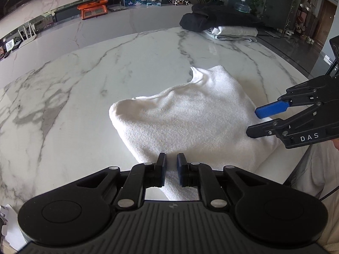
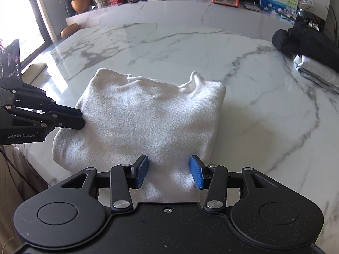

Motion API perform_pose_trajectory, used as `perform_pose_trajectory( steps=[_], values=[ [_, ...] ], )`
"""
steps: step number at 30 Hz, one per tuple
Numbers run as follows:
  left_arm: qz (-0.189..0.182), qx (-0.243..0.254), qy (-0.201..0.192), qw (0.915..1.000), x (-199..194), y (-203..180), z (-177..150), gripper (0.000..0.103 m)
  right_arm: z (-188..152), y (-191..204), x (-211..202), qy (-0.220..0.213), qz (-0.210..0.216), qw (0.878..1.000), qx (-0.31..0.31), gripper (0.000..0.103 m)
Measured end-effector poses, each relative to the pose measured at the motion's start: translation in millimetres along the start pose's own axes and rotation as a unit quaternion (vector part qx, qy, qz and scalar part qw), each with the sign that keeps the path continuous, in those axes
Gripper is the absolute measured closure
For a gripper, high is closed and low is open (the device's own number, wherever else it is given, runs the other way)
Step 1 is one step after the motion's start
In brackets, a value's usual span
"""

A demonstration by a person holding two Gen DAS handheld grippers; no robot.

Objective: Fold clothes
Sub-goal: 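Lower both open grippers onto the shirt bundle's edge, then grasp the folded shirt bundle with the right gripper while the left gripper grasps it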

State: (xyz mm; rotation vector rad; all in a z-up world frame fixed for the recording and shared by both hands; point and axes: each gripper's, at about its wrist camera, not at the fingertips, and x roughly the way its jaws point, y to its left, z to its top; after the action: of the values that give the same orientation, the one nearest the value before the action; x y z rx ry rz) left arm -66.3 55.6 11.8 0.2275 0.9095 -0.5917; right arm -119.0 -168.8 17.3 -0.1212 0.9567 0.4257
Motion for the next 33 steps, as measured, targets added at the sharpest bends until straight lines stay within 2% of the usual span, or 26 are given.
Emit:
perform_pose_trajectory(
  steps=[3, 5, 6, 7, 9, 14, 17, 22, 27, 33],
  values=[
    [-0.006, -0.026, -0.013, 0.9996, -11, 7, 5, 0.091, 5, -4, -8, -0.006, 0.008, 1.000, 0.005, 0.060],
    [-0.009, -0.056, -0.025, 0.9981, -18, 15, 9, 0.074, 11, -16, -15, -0.020, 0.008, 0.999, 0.024, 0.059],
    [-0.008, -0.071, -0.028, 0.9971, -19, 20, 12, 0.060, 14, -22, -18, -0.026, 0.007, 0.999, 0.034, 0.058],
    [-0.004, -0.081, -0.028, 0.9963, -18, 23, 14, 0.058, 18, -28, -17, -0.028, 0.001, 0.999, 0.044, 0.057],
    [0.001, -0.105, -0.019, 0.9942, -13, 30, 20, 0.058, 25, -41, -12, -0.026, -0.005, 0.998, 0.063, 0.057],
    [-0.011, -0.162, 0.010, 0.9867, 12, 46, 20, 0.055, 34, -64, 14, 0.004, 0.021, 0.994, 0.108, 0.054],
    [-0.026, -0.191, 0.020, 0.9810, 23, 54, 13, 0.054, 34, -73, 26, 0.007, 0.041, 0.990, 0.132, 0.050],
    [-0.043, -0.215, 0.027, 0.9753, 33, 60, 3, 0.050, 30, -80, 37, 0.006, 0.056, 0.987, 0.152, 0.036],
    [-0.037, -0.198, 0.013, 0.9794, 35, 52, 3, 0.050, 28, -75, 41, -0.003, 0.060, 0.988, 0.139, 0.035],
    [-0.031, -0.180, 0.009, 0.9831, 39, 40, 7, 0.057, 27, -60, 42, -0.009, 0.049, 0.993, 0.106, 0.036]
  ],
)
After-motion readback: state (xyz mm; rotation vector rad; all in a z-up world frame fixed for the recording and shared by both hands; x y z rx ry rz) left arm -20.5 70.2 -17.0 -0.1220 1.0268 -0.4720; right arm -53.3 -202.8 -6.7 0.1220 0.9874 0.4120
